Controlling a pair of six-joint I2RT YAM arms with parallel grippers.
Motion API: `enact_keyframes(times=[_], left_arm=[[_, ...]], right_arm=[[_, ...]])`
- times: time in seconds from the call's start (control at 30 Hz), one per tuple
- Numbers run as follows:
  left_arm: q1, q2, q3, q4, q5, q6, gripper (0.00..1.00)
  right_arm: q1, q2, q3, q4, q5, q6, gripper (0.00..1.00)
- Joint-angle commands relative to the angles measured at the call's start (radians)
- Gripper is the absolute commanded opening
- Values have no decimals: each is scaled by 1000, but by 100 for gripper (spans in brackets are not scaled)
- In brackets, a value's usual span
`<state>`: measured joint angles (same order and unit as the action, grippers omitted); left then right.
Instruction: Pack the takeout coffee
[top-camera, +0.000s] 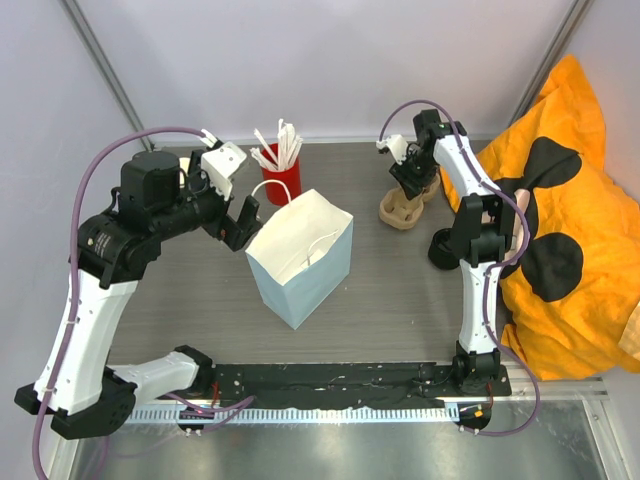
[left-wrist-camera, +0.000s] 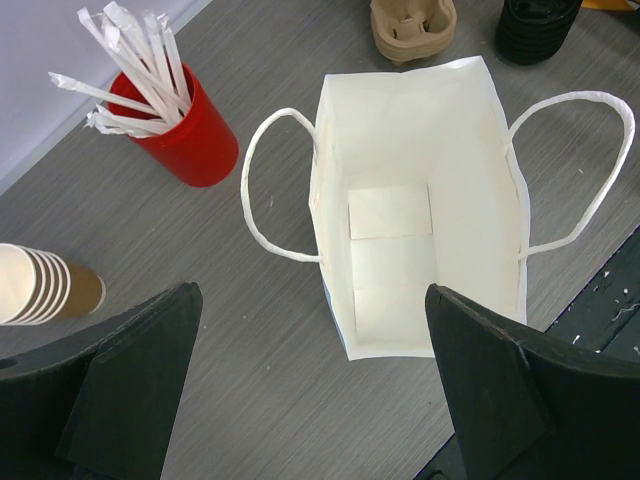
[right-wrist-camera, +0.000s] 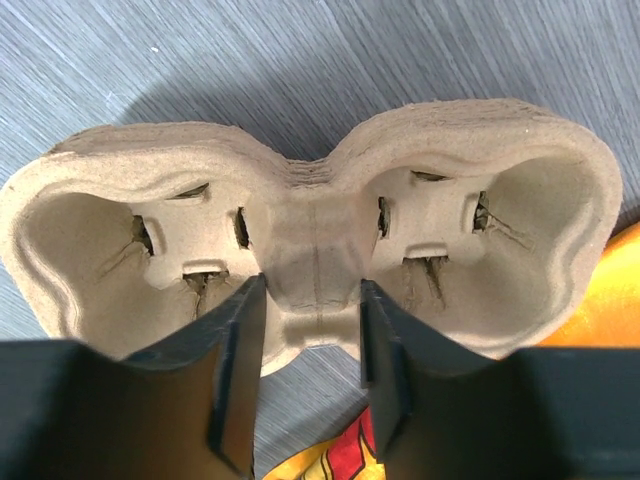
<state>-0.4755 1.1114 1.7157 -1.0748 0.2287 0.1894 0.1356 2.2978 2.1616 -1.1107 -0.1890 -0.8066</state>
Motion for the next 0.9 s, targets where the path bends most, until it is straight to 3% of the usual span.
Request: enact_keyframes(times=[0.0,0.2,0.5,0.87], left_arm=[[6,-2,-1,22,12,-11,100],[6,-5,-1,21,12,-11,100],[6,-4,2,22,18,-15,100],[8,-10,4,21,18,-18,100]], right_arm=[[5,-6,3,14,-27,9,39],[6,-12,6,9,-26,14,26],[9,-72,43,-21,-27,14,20],[15,-116,44,-44,-21,17,19]])
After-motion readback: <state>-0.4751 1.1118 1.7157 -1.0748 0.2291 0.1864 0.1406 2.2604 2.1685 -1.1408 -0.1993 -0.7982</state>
